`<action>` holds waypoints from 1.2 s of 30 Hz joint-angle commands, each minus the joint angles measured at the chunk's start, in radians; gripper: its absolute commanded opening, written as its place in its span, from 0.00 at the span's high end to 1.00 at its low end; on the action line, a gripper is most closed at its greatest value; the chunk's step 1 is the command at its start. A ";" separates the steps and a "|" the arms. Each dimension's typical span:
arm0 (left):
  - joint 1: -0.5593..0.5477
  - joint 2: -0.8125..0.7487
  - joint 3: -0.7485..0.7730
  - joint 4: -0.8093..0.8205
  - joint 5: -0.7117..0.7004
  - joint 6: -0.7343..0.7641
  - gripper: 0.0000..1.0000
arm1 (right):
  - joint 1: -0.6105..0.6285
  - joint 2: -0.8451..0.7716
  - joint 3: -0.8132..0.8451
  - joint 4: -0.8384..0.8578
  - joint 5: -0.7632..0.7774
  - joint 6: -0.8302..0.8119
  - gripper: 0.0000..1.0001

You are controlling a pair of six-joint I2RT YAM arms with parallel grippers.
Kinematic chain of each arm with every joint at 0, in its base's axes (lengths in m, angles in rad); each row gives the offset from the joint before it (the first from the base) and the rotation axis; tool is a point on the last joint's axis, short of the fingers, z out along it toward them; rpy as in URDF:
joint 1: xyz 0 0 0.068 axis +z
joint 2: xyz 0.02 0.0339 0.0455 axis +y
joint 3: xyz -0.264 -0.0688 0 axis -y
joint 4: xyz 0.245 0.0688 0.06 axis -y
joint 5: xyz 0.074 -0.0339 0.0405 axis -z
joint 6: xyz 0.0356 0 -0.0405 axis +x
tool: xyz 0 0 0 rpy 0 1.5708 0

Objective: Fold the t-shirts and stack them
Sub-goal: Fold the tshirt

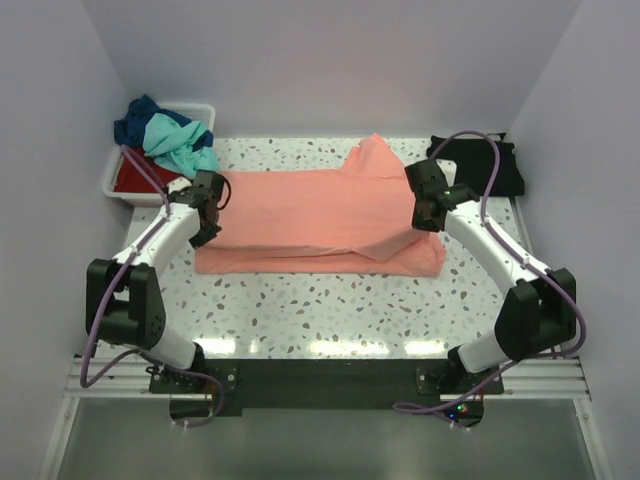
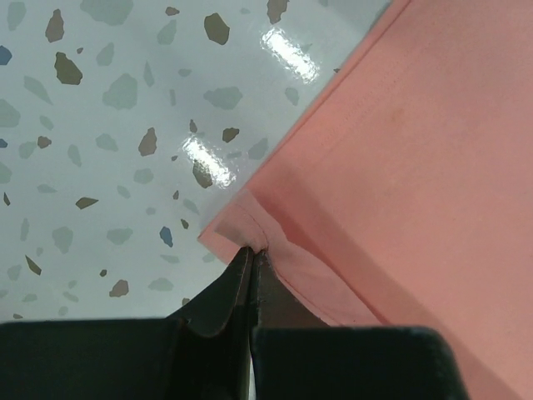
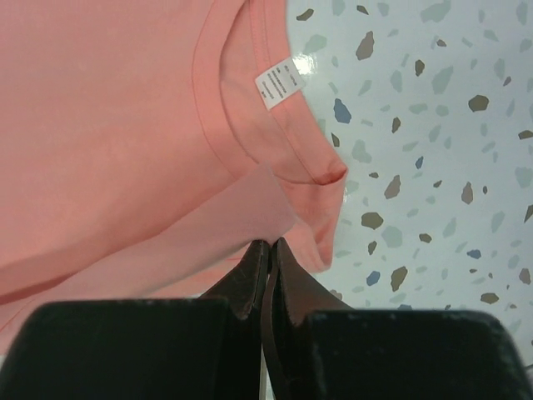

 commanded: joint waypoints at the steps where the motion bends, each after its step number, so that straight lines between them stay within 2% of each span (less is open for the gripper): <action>1: 0.021 0.041 0.060 0.040 -0.055 -0.009 1.00 | -0.020 0.052 0.057 0.072 -0.041 -0.031 1.00; 11: 0.048 0.168 0.142 0.086 -0.043 0.016 1.00 | -0.044 0.171 0.119 0.092 -0.061 -0.042 1.00; 12: 0.052 0.180 0.156 0.085 -0.040 0.018 0.96 | -0.046 0.179 0.135 0.092 -0.062 -0.043 1.00; 13: 0.055 0.205 0.188 0.079 -0.034 0.018 0.82 | -0.049 0.196 0.145 0.090 -0.061 -0.040 0.96; 14: 0.055 0.213 0.199 0.089 -0.031 0.028 0.74 | -0.049 0.197 0.151 0.092 -0.059 -0.039 0.86; 15: 0.055 0.214 0.202 0.105 -0.028 0.034 0.66 | -0.052 0.200 0.156 0.098 -0.055 -0.037 0.68; 16: 0.056 0.211 0.202 0.120 -0.023 0.037 0.51 | -0.054 0.199 0.157 0.115 -0.053 -0.036 0.60; 18: 0.056 0.199 0.192 0.184 -0.011 0.064 0.42 | -0.054 0.197 0.163 0.132 -0.061 -0.037 0.52; 20: 0.056 0.181 0.179 0.224 0.000 0.076 0.37 | -0.052 0.187 0.165 0.152 -0.066 -0.037 0.51; 27: 0.041 0.133 0.155 0.238 0.078 0.145 0.37 | -0.054 0.158 0.114 0.147 -0.139 -0.068 0.52; 31: -0.043 0.085 0.110 0.226 0.118 0.180 0.38 | -0.046 0.121 0.018 0.152 -0.268 -0.066 0.55; 36: -0.162 0.056 0.061 0.208 0.162 0.179 0.38 | 0.005 0.095 -0.088 0.156 -0.305 -0.065 0.59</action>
